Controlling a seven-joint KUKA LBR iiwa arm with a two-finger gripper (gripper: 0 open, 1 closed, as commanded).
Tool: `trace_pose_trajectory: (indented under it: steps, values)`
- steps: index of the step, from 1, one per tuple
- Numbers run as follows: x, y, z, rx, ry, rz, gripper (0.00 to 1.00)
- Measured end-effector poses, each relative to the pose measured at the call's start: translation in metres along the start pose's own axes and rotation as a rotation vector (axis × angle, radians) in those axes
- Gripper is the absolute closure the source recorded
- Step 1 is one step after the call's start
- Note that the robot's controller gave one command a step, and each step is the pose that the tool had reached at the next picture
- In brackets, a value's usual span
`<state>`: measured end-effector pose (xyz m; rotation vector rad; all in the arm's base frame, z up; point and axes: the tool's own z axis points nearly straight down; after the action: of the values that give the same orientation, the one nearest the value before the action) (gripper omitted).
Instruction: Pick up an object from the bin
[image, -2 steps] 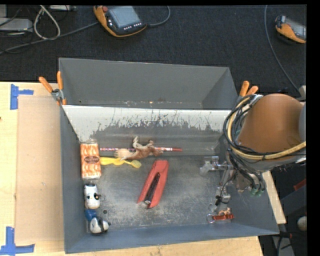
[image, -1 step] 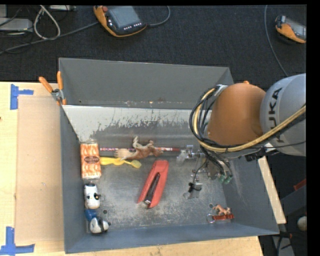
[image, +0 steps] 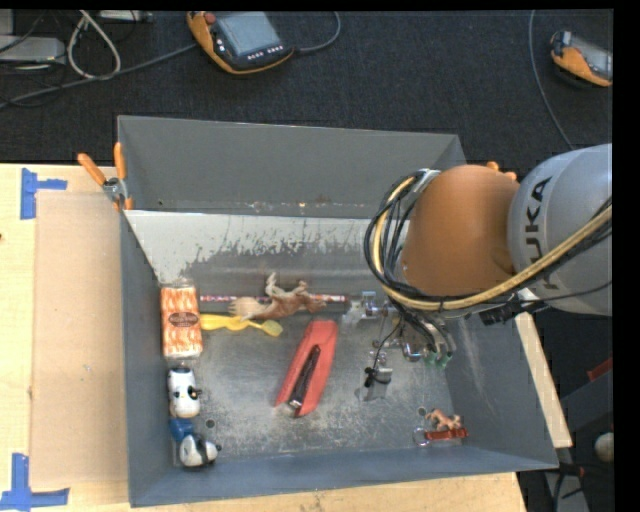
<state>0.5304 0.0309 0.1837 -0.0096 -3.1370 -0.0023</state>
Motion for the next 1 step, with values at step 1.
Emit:
trace_pose_trajectory:
  steps: [1]
  values:
    - [-0.0135, 0.0072, 0.0157, 0.001, -0.012, -0.026, 0.00]
